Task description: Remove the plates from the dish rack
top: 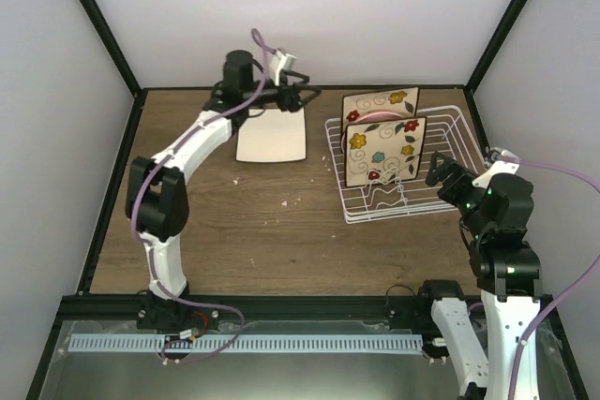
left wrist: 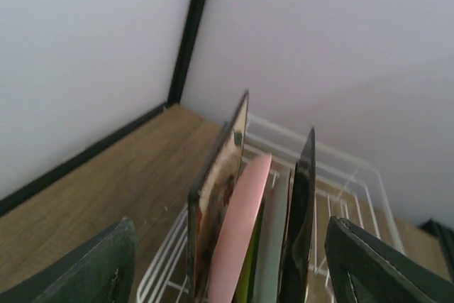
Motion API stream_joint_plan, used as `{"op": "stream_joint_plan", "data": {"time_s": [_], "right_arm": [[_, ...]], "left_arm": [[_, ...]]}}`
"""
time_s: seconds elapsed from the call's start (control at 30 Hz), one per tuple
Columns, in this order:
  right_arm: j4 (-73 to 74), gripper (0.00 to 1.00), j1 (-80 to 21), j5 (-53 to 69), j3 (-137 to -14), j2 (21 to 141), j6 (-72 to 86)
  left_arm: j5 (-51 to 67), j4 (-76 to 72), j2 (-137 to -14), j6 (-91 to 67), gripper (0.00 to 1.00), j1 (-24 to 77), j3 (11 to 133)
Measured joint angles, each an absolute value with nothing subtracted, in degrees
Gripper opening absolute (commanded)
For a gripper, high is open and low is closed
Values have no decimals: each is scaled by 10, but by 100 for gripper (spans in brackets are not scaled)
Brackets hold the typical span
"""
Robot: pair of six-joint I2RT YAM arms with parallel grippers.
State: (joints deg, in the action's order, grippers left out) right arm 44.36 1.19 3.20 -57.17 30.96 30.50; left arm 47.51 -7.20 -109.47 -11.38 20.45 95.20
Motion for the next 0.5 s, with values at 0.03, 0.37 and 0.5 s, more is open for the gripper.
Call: {"op": "stream_joint_plan", "data": {"time_s": [0.03, 0.37, 0.5], "right_arm": [[444, 100, 12, 32, -572, 308, 305], [456, 100, 12, 32, -572, 289, 305], [463, 100, 12, 32, -573, 283, 304]], "left_arm": [[476, -60, -1108, -94, 74, 214, 959], [464, 29, -1171, 45, 76, 320, 985], [459, 32, -1179, 60, 75, 325, 998]]}}
